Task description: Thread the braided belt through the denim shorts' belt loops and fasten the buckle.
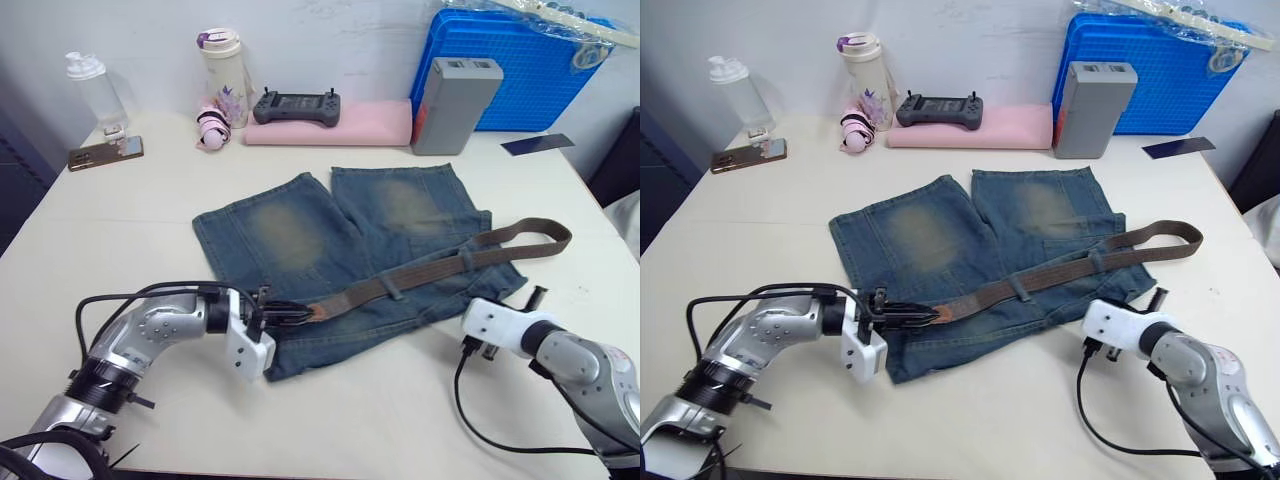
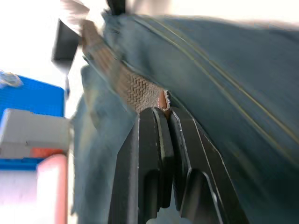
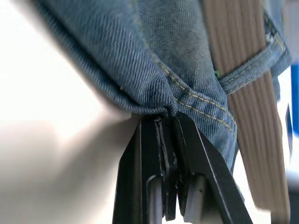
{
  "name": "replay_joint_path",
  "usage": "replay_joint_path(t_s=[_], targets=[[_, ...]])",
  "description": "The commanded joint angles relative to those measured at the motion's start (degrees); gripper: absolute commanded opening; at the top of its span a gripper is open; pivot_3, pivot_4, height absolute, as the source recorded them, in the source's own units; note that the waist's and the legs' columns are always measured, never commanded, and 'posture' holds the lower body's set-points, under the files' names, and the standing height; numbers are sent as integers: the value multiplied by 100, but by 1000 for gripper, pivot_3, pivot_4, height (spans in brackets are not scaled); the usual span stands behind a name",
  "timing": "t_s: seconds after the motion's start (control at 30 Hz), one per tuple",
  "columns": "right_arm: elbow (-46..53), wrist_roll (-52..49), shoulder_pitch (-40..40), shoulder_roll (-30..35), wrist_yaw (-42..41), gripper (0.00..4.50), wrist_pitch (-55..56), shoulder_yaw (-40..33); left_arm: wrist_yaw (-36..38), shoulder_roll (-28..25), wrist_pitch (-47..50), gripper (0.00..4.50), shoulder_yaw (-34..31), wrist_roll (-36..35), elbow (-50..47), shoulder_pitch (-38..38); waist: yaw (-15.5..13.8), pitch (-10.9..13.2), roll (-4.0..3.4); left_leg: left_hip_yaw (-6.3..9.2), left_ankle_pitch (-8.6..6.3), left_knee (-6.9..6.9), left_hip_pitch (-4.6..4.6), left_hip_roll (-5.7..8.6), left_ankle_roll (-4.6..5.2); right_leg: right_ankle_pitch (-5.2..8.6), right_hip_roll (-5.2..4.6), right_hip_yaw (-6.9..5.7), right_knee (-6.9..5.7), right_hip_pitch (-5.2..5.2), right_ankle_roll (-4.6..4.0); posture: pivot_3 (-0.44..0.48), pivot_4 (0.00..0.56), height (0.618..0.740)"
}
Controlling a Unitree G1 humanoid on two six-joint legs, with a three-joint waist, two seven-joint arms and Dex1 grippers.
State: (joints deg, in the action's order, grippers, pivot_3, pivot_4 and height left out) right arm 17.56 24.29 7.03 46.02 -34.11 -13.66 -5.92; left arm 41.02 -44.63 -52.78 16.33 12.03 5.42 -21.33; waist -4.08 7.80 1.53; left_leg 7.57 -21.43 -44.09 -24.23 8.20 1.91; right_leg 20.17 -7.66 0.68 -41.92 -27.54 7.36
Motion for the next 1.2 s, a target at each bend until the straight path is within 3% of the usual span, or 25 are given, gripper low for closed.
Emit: replay_joint_path(t_s=[0.03,0.3,0.43,0.63,0.87,1.0,1.07,1.2], targets=[[-464,152,120,196,180,20,-471,-473,-4,-228,-183,0,-142,-175,-135,222,-49,2,-7,0,-3,0,-1,0,5,0,0,0,1,-1,0,0,150,661],[-359,-197,39,9,125,20,-669,-392,-99,-236,-220,0,-164,-370,-300,381,-52,2,-8,-4,-12,0,-5,1,18,0,-4,-1,8,0,0,0,150,661],[-9,-557,39,-134,-26,1535,-1060,-622,-302,-181,-389,0,-339,-492,-187,543,-41,3,-9,-6,-13,0,-4,0,18,0,-3,1,8,-1,0,0,150,661],[984,-1503,-24,4,-797,4388,-1839,-1319,-654,-220,-969,0,-730,-323,56,810,-34,9,-21,-6,-15,3,-5,-4,14,1,-1,-2,9,-5,-1,0,150,661],[2400,-3915,-1227,2,-1849,4455,-4916,-2246,-882,-202,-903,0,-1053,-237,-371,1332,114,62,-102,-27,-15,4,-2,-15,15,-1,0,12,7,-7,3,0,150,661],[2783,-5495,-2578,-1070,-1829,4455,-7667,-2560,-940,-192,-913,0,-1159,-106,-554,1442,125,72,-99,-19,-18,7,0,-39,-6,2,19,-5,11,-6,-4,0,150,661],[2764,-6672,-2444,-1518,-1607,4455,-7884,-2666,-975,-203,-901,0,-1216,-75,-595,1444,93,73,-94,-15,-17,9,-1,-38,-7,2,17,-8,13,-4,-4,0,150,661],[2622,-8932,-1959,-2225,-330,4455,-7884,-2522,-1013,-218,-865,0,-1278,-34,-644,1411,37,78,-102,-4,-27,11,-5,-26,10,4,4,-19,16,-6,-8,0,150,661]])
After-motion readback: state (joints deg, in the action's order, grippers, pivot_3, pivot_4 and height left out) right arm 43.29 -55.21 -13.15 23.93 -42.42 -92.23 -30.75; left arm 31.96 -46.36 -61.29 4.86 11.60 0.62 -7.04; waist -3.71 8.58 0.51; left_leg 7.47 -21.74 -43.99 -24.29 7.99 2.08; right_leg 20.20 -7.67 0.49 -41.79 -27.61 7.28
